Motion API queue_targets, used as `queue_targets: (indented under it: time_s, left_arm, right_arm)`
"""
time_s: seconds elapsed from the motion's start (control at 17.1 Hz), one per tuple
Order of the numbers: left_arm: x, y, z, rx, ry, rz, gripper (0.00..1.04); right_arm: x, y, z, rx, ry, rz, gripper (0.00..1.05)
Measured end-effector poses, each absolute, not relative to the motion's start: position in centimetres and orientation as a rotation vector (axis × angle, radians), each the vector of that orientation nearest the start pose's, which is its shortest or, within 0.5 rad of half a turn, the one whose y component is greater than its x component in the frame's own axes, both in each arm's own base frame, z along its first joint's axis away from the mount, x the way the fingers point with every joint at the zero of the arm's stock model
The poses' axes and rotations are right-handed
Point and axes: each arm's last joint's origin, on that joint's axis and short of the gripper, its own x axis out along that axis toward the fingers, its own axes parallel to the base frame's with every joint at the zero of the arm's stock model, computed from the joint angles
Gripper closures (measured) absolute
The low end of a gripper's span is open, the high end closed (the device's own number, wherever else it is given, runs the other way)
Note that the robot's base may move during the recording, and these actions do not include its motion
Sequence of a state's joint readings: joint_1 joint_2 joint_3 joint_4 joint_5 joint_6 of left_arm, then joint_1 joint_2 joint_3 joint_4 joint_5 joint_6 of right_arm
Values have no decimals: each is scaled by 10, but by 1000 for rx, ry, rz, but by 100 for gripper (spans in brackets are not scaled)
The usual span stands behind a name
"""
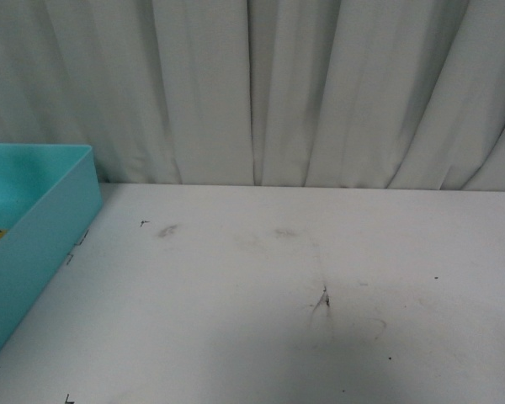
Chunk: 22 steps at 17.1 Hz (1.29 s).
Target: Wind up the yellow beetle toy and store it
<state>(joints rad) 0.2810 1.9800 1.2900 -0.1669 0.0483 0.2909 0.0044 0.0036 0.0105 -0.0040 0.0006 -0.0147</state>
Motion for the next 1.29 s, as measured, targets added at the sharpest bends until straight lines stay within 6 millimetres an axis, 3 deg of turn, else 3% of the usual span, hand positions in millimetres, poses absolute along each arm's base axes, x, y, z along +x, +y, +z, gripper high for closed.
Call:
queue_targets:
  time_s: [0.18,0.23,0.35,0.47,0.53,0.64,0.76,1.17,1.29]
  left_arm:
    - [374,107,236,123,656,117,7]
    - [363,104,248,125,624,112,7]
    - [332,86,257,68,245,32,24]
    - [281,55,259,46,-20,-4,49]
    - [265,44,251,37,-57,-14,62]
    - [240,33,216,11,20,-3,86]
    - [219,25,206,3,16,3,103]
    - [167,-2,184,4,2,-21,103]
    - [157,0,178,4,14,4,103]
  right_arm:
    - [97,0,166,-15,-3,4,7]
    - [97,0,166,-14,-3,4,7]
    - [97,0,166,-15,-4,4,7]
    - [97,0,166,-14,-3,5,7]
    - [97,0,166,-14,-3,4,7]
    - [97,0,166,-14,-3,4,7]
    - [97,0,166,-14,-3,4,7]
    - [97,0,166,-14,-3,4,7]
    - [97,0,166,-14,-3,4,7]
